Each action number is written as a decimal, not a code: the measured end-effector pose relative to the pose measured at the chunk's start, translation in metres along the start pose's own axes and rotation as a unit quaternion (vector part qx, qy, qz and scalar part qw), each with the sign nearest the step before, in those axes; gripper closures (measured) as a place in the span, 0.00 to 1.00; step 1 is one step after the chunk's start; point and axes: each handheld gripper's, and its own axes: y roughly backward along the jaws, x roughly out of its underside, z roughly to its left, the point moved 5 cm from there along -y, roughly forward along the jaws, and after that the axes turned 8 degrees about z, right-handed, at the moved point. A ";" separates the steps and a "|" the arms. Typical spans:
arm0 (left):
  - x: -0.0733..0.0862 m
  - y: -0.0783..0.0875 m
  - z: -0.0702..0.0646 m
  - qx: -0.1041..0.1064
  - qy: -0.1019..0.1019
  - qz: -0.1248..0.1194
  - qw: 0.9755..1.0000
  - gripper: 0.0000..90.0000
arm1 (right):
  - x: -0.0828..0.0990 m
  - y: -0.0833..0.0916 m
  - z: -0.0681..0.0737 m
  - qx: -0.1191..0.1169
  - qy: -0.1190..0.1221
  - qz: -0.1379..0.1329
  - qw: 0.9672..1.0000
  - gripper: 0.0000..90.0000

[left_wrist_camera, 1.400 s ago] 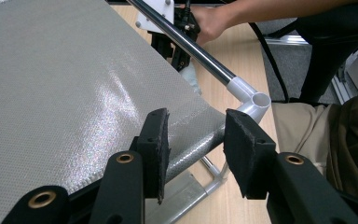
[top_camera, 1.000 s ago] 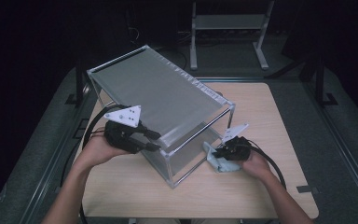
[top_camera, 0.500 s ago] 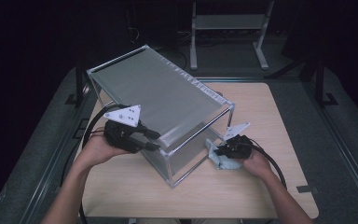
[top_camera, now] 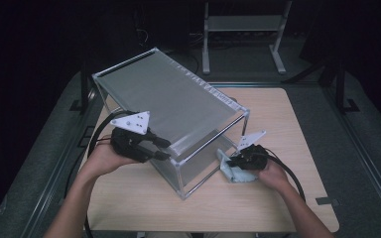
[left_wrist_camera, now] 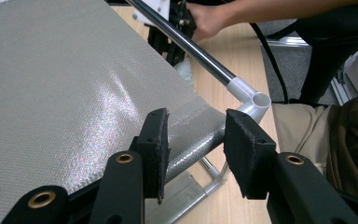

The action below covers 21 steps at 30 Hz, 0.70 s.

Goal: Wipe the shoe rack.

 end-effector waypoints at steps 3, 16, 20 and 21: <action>0.000 0.000 -0.001 -0.003 0.000 0.000 1.000 0.66 | -0.003 0.014 0.006 -0.006 0.015 -0.012 1.000 0.93; -0.001 0.000 -0.001 -0.005 0.001 0.005 1.000 0.66 | -0.034 0.079 0.044 -0.039 0.086 -0.045 0.994 0.93; -0.002 0.000 -0.002 -0.006 0.002 0.008 1.000 0.66 | -0.051 0.104 0.055 -0.042 0.108 -0.057 0.992 0.93; -0.002 0.000 -0.002 -0.007 0.001 0.008 1.000 0.66 | -0.055 0.111 0.057 -0.042 0.112 -0.058 0.991 0.93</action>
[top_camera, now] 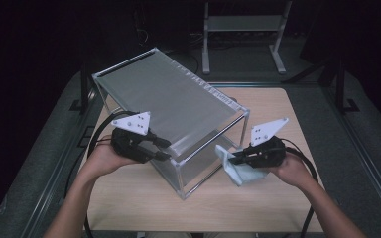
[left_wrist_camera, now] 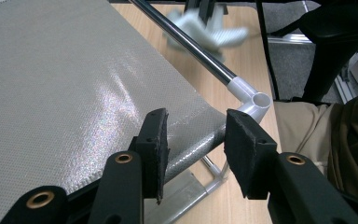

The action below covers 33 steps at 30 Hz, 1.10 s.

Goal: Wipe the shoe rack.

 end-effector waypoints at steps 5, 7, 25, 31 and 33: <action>0.000 0.000 0.000 0.000 -0.001 0.001 1.000 0.65 | -0.030 0.029 -0.001 0.008 0.020 -0.018 1.000 0.93; 0.000 0.000 0.000 0.000 -0.001 0.003 1.000 0.65 | -0.041 0.038 -0.005 0.014 0.025 -0.019 0.999 0.93; -0.002 -0.002 -0.002 0.004 -0.001 0.001 1.000 0.66 | -0.076 0.000 -0.062 0.006 0.022 0.035 0.999 0.94; -0.003 -0.002 -0.001 0.004 -0.001 -0.004 1.000 0.67 | -0.070 0.005 -0.057 -0.009 0.016 0.038 0.999 0.94; -0.004 -0.002 0.001 0.006 0.000 -0.003 1.000 0.67 | -0.067 0.008 -0.055 -0.009 0.019 0.039 0.999 0.94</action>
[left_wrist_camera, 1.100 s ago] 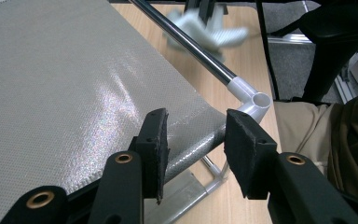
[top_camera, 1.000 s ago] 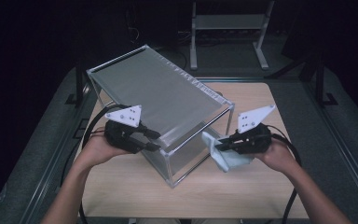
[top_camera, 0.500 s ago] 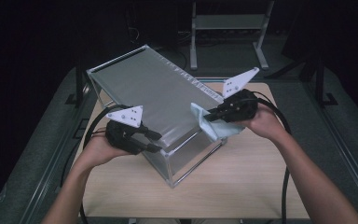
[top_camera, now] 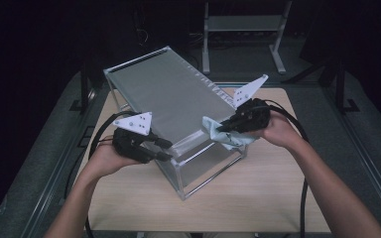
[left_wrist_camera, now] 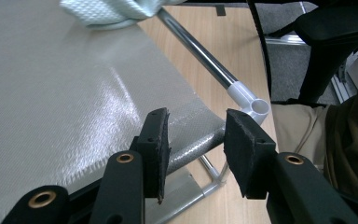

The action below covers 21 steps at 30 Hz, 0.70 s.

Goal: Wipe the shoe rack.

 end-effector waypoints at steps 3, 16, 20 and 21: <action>-0.002 0.000 0.003 0.007 -0.002 0.003 1.000 0.67 | 0.003 0.003 0.007 0.002 -0.001 0.001 1.000 0.94; -0.005 0.001 0.018 0.014 0.009 0.005 1.000 0.68 | 0.009 0.011 0.029 0.000 0.001 0.021 1.000 0.94; -0.004 0.002 0.017 0.005 0.017 0.005 1.000 0.67 | 0.005 0.011 0.031 -0.002 0.010 0.028 1.000 0.93; -0.003 0.003 0.017 0.007 0.019 0.004 1.000 0.67 | 0.001 0.010 0.033 -0.004 0.014 0.023 1.000 0.93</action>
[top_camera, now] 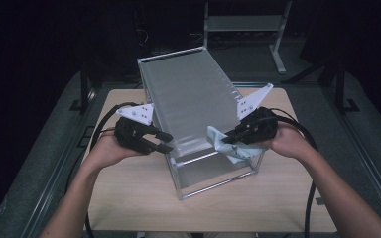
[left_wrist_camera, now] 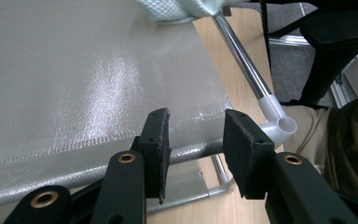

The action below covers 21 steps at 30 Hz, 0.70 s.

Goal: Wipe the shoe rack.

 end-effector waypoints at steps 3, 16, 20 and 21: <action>0.002 0.000 -0.001 0.002 0.005 -0.008 1.000 0.66 | -0.015 -0.005 0.007 -0.017 0.022 -0.020 0.999 0.93; 0.003 0.002 0.000 0.010 0.006 -0.002 1.000 0.67 | -0.054 -0.039 0.029 -0.076 0.066 -0.036 0.994 0.93; 0.002 0.002 0.001 0.012 0.004 0.003 1.000 0.67 | -0.043 -0.027 0.023 -0.073 0.058 -0.026 0.995 0.93; 0.002 0.002 0.001 0.012 0.003 0.003 1.000 0.67 | -0.041 -0.025 0.022 -0.074 0.057 -0.025 0.995 0.93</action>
